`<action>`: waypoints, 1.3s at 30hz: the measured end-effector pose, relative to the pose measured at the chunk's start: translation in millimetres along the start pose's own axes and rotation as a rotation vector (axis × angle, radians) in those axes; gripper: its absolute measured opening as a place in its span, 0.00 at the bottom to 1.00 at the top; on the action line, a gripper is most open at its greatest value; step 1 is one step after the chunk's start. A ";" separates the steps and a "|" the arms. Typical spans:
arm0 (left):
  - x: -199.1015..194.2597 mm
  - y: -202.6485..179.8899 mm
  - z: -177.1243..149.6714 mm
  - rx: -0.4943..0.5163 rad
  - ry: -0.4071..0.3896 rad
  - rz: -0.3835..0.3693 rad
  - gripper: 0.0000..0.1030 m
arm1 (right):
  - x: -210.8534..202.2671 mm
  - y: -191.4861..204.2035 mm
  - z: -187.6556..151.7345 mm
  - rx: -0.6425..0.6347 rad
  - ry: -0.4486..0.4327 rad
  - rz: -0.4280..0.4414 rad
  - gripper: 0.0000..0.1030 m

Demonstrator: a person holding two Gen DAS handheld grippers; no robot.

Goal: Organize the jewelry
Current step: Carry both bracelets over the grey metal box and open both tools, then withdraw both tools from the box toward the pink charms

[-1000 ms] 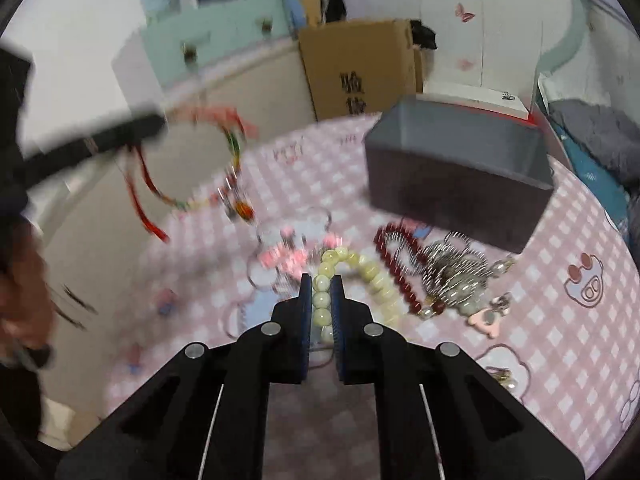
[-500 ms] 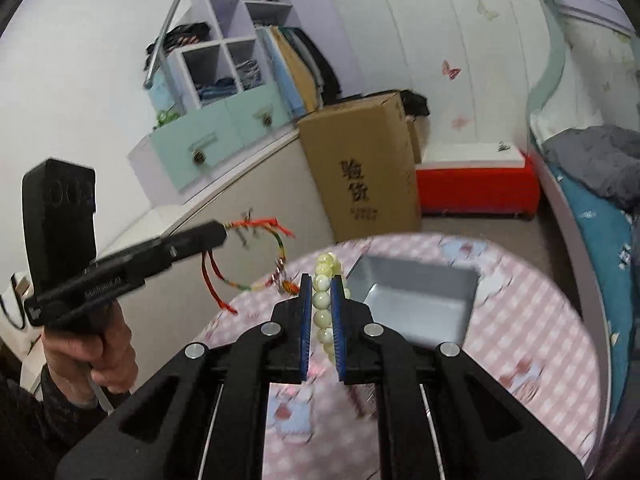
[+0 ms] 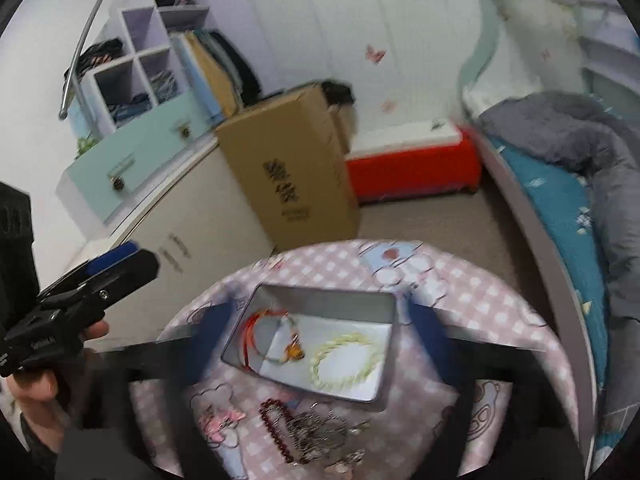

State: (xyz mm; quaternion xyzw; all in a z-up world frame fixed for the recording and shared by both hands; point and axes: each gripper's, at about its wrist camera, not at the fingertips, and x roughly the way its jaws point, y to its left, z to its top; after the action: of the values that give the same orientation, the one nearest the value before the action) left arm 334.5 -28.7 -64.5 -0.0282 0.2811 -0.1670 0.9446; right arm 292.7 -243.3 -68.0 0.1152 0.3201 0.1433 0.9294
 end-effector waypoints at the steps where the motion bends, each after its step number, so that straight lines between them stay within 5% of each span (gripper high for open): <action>1: -4.8 2.8 -0.5 -0.004 -0.010 0.024 0.94 | -5.6 -1.4 0.1 0.005 -0.017 -0.016 0.93; 16: -83.5 29.7 -19.2 -0.016 -0.111 0.101 0.94 | -65.1 28.3 -5.2 -0.008 -0.108 -0.119 0.93; 28: -133.9 43.5 -58.7 -0.018 -0.154 0.149 0.94 | -103.2 47.9 -39.7 -0.047 -0.132 -0.112 0.93; 39: -88.2 40.0 -129.3 0.024 0.051 0.176 0.94 | -47.7 66.2 -99.6 -0.122 0.073 -0.035 0.93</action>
State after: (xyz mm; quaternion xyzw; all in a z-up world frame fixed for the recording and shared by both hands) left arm 207.3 43.5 -133.0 0.0123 0.3043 -0.0873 0.9485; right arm 181.4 -185.7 -97.5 0.0476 0.3466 0.1503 0.9247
